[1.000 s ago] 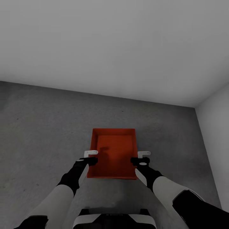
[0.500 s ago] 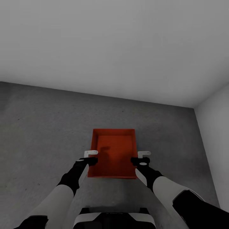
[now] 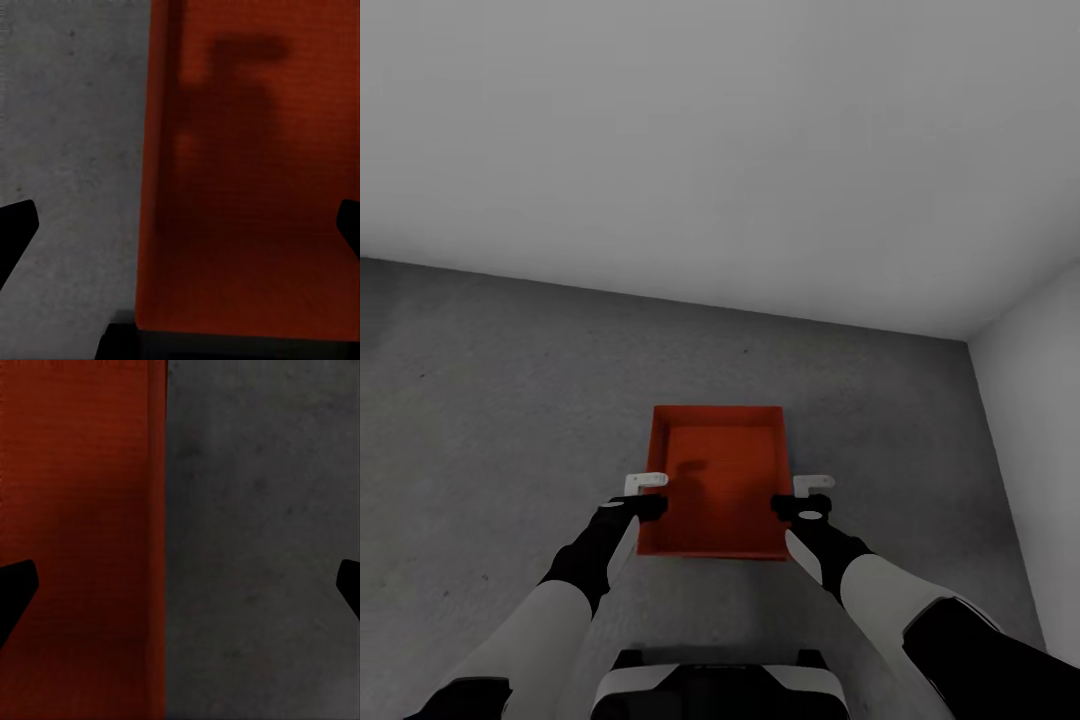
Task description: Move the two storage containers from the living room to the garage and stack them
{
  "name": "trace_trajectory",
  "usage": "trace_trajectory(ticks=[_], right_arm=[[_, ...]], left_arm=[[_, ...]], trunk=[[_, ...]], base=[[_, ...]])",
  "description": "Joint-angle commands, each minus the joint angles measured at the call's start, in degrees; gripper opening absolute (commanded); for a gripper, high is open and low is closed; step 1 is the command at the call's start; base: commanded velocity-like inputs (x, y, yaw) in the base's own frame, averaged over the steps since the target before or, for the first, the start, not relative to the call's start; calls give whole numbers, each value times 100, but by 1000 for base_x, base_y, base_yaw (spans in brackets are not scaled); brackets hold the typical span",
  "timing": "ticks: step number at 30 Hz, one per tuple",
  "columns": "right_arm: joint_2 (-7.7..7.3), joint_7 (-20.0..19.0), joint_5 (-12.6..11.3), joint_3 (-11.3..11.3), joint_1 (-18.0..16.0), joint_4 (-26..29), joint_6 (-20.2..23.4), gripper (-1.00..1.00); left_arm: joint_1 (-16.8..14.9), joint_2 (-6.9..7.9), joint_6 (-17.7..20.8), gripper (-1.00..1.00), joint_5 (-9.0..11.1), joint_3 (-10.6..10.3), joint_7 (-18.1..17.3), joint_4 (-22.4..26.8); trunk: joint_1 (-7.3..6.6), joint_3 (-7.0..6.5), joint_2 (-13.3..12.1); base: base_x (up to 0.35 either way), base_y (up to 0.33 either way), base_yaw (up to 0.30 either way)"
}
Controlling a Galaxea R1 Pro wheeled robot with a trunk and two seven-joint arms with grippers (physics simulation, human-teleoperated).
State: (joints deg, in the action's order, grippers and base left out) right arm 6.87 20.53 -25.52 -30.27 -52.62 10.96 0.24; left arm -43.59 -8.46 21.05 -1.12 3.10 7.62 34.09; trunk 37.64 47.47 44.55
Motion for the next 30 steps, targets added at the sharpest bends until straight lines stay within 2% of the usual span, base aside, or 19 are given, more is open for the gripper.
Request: trace_trajectory(ticks=[1,16,30], right_arm=[[-1,30,-50,-49,-3,3,3,100],[-1,30,-50,-48,-3,3,3,100],[-1,30,-50,-49,-3,3,3,100]], left_arm=[[-1,-6,34,100,-11,24,2,13],[-1,-6,39,100,-11,24,-6,32],[-1,-15,175,100,-2,24,-6,39]], trunk=[[-21,-15,-38],[-21,-15,-38],[-21,-15,-38]], base=[[0,0,0],[-4,0,0],[-306,0,0]])
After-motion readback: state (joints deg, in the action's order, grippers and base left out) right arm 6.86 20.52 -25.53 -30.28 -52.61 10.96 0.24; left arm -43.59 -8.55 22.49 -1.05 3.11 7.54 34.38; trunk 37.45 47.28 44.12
